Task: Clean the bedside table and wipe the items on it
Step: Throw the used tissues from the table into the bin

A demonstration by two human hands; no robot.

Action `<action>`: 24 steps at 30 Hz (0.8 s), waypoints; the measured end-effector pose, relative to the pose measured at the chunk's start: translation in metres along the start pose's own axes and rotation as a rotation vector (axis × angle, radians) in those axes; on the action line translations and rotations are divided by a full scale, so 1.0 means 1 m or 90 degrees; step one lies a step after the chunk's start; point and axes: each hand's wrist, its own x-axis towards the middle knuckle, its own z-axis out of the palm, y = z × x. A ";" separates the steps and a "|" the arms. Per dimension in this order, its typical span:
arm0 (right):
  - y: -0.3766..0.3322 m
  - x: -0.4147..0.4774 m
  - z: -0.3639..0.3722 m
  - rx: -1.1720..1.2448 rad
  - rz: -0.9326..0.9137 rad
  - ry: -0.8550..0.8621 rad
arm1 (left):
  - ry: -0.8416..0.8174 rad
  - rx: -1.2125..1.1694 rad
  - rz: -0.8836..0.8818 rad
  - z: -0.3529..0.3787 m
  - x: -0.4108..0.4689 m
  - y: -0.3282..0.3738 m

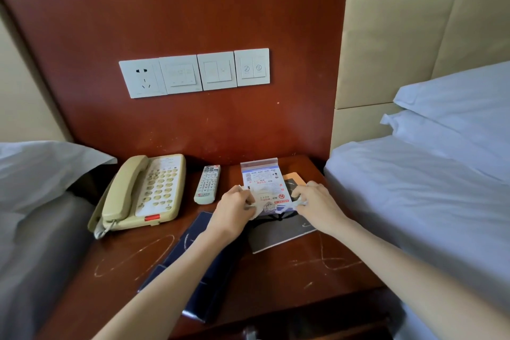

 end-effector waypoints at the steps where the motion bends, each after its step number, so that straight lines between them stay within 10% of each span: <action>1: 0.000 0.001 0.001 -0.001 -0.004 0.000 | 0.009 -0.004 0.005 -0.001 0.000 0.000; 24: -0.016 -0.016 -0.049 0.217 0.006 0.060 | 0.158 -0.029 0.076 -0.062 -0.026 0.043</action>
